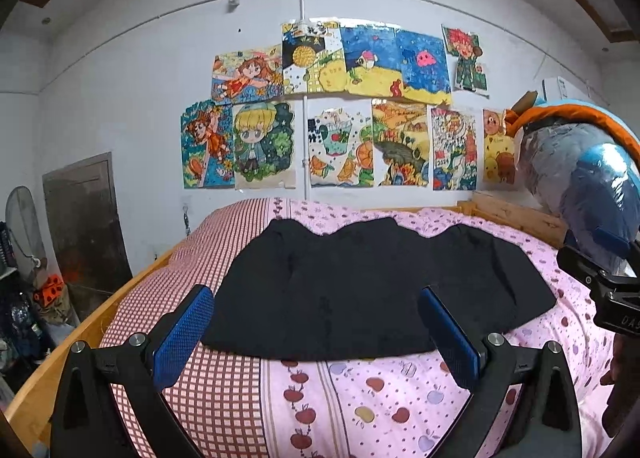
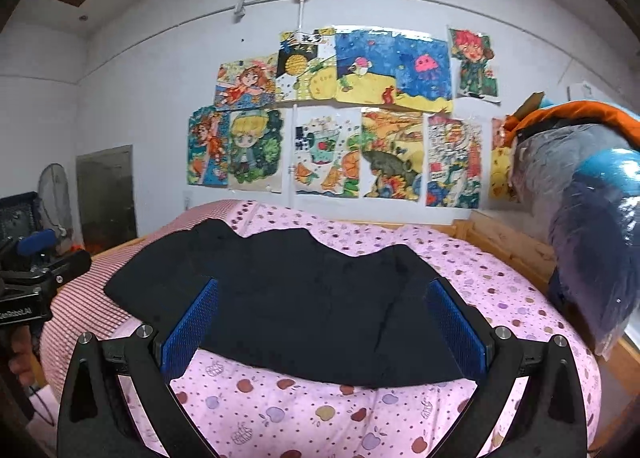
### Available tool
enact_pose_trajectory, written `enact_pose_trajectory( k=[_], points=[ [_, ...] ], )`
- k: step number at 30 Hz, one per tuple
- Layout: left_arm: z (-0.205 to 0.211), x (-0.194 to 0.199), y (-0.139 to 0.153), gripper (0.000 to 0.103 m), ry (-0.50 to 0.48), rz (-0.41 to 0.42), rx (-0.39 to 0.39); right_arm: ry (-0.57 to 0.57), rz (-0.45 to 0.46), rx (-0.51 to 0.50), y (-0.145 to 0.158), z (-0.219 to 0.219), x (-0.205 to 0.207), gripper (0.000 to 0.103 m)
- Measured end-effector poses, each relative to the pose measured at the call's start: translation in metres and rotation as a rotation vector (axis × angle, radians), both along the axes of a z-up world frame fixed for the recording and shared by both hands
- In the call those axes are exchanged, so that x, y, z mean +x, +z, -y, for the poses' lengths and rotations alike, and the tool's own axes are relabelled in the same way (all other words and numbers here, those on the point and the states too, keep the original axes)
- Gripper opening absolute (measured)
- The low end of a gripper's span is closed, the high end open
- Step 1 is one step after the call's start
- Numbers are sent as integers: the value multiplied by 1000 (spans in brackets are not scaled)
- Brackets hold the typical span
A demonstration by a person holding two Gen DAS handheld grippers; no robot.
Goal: Fold large clothes
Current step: 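Pull both tools back from the folded black jacket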
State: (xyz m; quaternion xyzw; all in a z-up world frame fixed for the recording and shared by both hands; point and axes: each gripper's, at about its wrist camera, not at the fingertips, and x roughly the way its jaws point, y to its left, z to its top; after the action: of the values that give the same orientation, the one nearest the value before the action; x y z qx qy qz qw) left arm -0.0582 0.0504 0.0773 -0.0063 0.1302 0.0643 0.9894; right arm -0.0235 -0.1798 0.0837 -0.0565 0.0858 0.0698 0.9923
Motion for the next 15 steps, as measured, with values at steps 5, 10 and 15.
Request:
enact_pose_trajectory(
  k=[5,10,15],
  points=[
    [-2,5,-12,103,1,-51,-12,-24,12,-15,-5,-2,-6,101],
    [-1,8,-22,103,7,-74,0,-28,-42,6,-13,3,-3,101],
    [0,9,-29,103,6,-95,28,-35,-63,-1,-22,6,-2,101]
  ],
)
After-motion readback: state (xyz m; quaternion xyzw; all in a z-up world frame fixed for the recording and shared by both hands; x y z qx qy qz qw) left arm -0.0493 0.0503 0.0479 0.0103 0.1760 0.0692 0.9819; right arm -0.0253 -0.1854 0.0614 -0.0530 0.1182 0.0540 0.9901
